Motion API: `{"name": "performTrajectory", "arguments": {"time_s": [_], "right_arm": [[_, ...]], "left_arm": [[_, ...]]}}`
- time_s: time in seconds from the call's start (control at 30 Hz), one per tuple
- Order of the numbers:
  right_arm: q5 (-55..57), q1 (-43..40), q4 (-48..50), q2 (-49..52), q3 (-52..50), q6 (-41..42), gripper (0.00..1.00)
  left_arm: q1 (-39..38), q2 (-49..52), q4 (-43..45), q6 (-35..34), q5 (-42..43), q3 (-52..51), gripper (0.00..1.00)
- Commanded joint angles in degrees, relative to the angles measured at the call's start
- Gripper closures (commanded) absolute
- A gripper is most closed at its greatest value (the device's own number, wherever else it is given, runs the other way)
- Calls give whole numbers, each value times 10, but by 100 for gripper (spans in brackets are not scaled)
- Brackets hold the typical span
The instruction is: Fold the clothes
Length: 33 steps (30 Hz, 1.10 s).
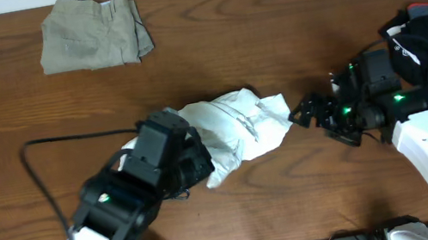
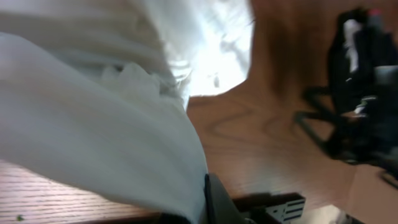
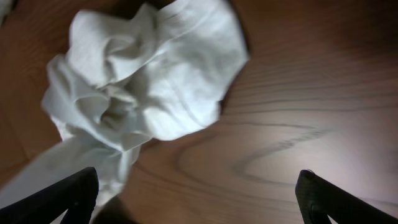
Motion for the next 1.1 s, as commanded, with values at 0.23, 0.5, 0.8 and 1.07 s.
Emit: {"name": "performTrajectory", "arguments": {"time_s": [0.23,0.5,0.8,1.07], "right_arm": [[-21,110,80,0,0,116,1],[-17,174,184,13,0,206,1],[-10,233,326,57,0,273,1],[-6,257,359,98,0,289,1]], "left_arm": [[20,-4,-38,53,-82,168,94],[46,-4,-53,74,-86,303,94],[45,-4,-81,74,-86,395,94],[46,-4,-94,96,-99,436,94]]}}
